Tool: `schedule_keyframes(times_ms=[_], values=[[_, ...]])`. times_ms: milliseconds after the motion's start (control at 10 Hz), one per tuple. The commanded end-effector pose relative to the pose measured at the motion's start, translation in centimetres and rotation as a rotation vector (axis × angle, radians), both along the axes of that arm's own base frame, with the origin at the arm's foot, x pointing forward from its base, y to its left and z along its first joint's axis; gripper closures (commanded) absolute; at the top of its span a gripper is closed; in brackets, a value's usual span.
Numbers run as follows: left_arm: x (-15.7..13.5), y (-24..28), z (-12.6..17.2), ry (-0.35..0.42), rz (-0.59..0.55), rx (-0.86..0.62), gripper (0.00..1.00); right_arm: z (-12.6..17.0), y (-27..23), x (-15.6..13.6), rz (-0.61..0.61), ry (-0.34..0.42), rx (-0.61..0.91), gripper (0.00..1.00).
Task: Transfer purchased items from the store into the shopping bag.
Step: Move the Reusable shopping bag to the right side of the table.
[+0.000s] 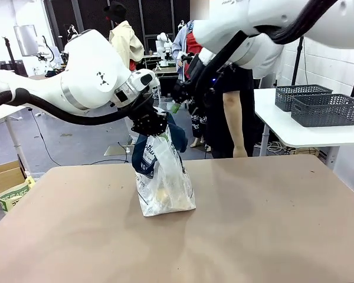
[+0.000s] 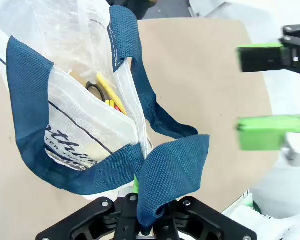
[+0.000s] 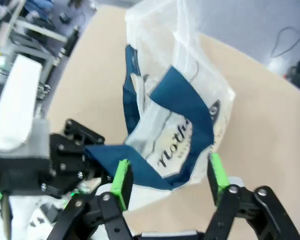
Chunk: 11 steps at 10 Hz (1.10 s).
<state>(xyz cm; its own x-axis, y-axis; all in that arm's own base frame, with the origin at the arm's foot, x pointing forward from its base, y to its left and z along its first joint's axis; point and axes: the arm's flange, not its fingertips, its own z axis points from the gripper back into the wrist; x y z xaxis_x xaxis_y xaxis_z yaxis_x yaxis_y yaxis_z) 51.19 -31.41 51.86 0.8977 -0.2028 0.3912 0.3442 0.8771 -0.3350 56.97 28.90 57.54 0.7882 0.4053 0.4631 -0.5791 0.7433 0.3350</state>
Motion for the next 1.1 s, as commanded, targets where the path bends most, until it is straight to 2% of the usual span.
schedule_keyframes(times_ms=[0,100,200,300,400,500,600,700,1000], values=[[-0.2,0.3,0.0,0.004,0.008,-0.006,1.0,-0.5,-3.8,-2.3,0.084,-0.007,-0.038,0.0],[-0.2,0.3,0.0,0.004,0.008,-0.006,1.0,-0.2,-5.1,-3.0,0.194,0.011,-0.083,0.0],[-0.2,0.3,0.0,0.004,0.008,-0.006,1.0,0.1,-6.3,-3.6,0.275,-0.014,-0.108,0.0],[-0.2,0.3,0.0,0.004,0.008,-0.006,1.0,0.1,-7.8,-4.8,0.431,-0.115,-0.17,0.0],[-0.2,0.3,0.0,0.004,0.008,-0.006,1.0,-0.1,-9.0,-5.2,0.502,-0.165,-0.233,0.0],[-0.2,0.3,0.0,0.004,0.008,-0.006,1.0,-0.4,-10.1,-5.5,0.536,-0.25,-0.267,0.0],[-0.2,0.3,0.0,0.004,0.008,-0.006,1.0,-0.5,-10.9,-5.7,0.557,-0.299,-0.276,0.0],[-0.2,0.3,0.0,0.004,0.008,-0.006,1.0,-0.5,-12.1,-5.8,0.547,-0.377,-0.232,0.0],[-0.2,0.3,0.0,0.004,0.008,-0.006,1.0,-0.4,-14.6,-5.5,0.499,-0.508,-0.13,0.0]])
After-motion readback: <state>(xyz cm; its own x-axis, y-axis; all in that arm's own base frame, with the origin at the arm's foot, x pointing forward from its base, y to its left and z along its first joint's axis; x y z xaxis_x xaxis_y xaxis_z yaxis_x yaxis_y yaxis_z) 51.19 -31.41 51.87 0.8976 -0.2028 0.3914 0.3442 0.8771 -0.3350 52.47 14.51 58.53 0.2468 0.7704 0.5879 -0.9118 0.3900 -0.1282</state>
